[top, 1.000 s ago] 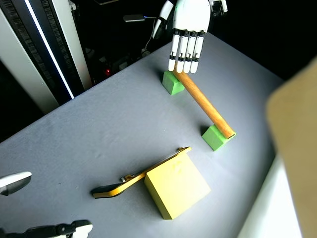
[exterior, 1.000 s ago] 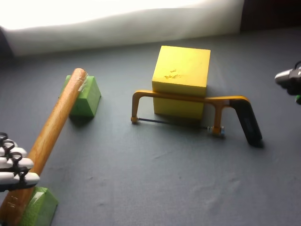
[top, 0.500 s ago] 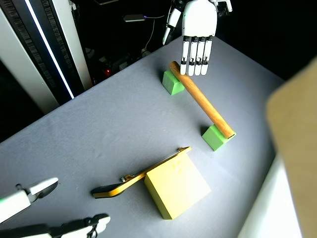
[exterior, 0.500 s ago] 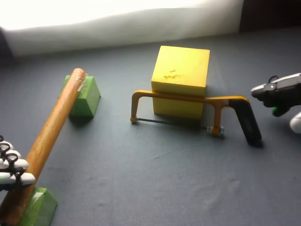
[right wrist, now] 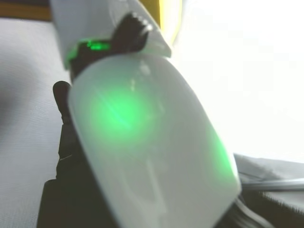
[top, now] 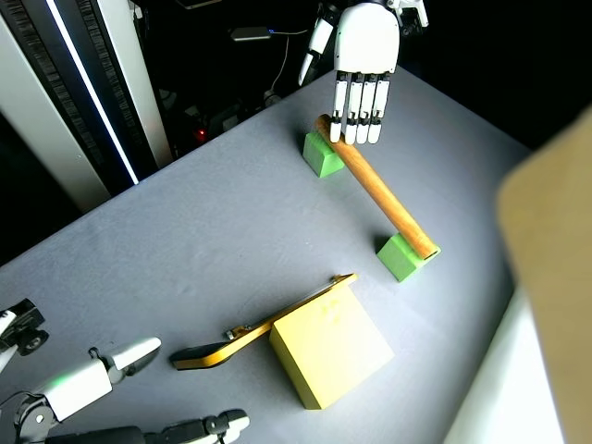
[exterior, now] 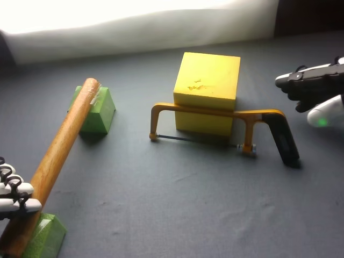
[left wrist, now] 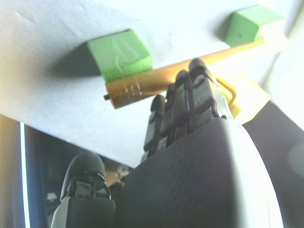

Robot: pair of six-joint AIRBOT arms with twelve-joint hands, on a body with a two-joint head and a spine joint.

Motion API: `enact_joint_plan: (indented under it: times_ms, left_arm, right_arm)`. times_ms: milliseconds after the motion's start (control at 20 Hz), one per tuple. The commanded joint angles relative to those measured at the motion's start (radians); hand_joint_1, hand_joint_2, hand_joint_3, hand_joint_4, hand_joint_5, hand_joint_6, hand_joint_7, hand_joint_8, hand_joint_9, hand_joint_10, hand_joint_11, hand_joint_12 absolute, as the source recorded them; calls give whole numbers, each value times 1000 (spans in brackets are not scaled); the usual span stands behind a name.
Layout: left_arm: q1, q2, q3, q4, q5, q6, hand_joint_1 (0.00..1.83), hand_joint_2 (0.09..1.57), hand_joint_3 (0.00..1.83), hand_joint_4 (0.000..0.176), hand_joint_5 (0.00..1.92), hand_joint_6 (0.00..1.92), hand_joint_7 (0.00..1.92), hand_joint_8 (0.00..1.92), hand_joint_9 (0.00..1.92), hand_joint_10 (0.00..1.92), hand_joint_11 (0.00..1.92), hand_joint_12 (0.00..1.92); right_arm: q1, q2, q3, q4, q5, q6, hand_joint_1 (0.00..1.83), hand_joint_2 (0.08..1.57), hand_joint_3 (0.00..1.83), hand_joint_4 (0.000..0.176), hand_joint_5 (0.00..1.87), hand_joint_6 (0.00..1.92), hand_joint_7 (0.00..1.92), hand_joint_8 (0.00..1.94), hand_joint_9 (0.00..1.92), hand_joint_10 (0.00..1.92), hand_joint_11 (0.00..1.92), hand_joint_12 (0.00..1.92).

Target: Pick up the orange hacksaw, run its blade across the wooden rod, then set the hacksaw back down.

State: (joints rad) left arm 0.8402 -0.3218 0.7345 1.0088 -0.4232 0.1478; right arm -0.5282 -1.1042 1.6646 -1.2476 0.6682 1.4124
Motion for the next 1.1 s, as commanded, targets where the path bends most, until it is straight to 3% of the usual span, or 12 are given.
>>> enact_joint_plan:
  times_ms: [0, 250, 400, 500, 550, 650, 700, 850, 1050]
  left_arm:
    - [-3, 0, 5, -22, -26, -4, 0, 1245, 1, 0, 74, 4, 69, 3, 52, 4, 0, 157]
    - [-3, 0, 4, -22, -26, -4, 0, 1247, 1, 0, 50, 2, 48, 3, 37, 5, 0, 128]
    - [-3, 0, 5, -22, -26, -4, 0, 1249, 0, 0, 66, 0, 68, 0, 53, 1, 0, 195]
    - [-3, 0, 7, -22, -26, -4, 0, 1249, 0, 0, 89, 7, 85, 5, 67, 5, 0, 208]
    - [-3, 0, 6, -22, -26, -4, 0, 1247, 0, 0, 77, 1, 79, 1, 65, 3, 0, 203]
    - [-3, 0, 6, -22, -26, -4, 0, 1247, 0, 0, 77, 1, 79, 1, 65, 3, 0, 203]
    - [-3, 0, 5, -22, -26, -4, 0, 1248, 0, 0, 93, 4, 82, 2, 70, 3, 0, 233]
    - [-3, 0, 4, -22, -26, -4, 0, 1249, 0, 0, 99, 4, 82, 5, 67, 4, 0, 224]
    - [-3, 0, 0, -22, -26, -4, 0, 1261, 2, 0, 106, 1, 82, 1, 63, 0, 0, 240]
  right_arm:
    - [4, 3, -5, 85, 36, 3, 1032, 1052, 1, 0, 102, 7, 48, 6, 99, 9, 0, 711]
    - [-26, 7, -65, 228, 9, -79, 1006, 1079, 5, 0, 73, 1, 38, 1, 82, 0, 0, 647]
    - [-46, 2, -77, 237, 15, -82, 1022, 1059, 0, 0, 78, 2, 51, 4, 98, 5, 0, 664]
    - [-51, -4, -81, 245, 9, -86, 997, 1080, 4, 0, 38, 1, 18, 1, 64, 0, 0, 562]
    - [-59, -12, -86, 313, -1, -141, 1008, 1078, 1, 0, 61, 7, 32, 4, 67, 3, 0, 515]
    - [-66, -21, -90, 376, -3, -181, 1008, 1078, 1, 0, 61, 7, 32, 4, 67, 3, 0, 515]
    - [-68, -25, -92, 402, -3, -198, 988, 1081, 1, 0, 81, 9, 37, 3, 85, 6, 0, 611]
    - [-68, -35, -103, 404, -7, -200, 993, 1077, 0, 0, 107, 6, 52, 4, 103, 5, 0, 741]
    - [-62, -42, -139, 404, -49, -204, 974, 1076, 0, 0, 71, 5, 42, 3, 83, 6, 0, 605]
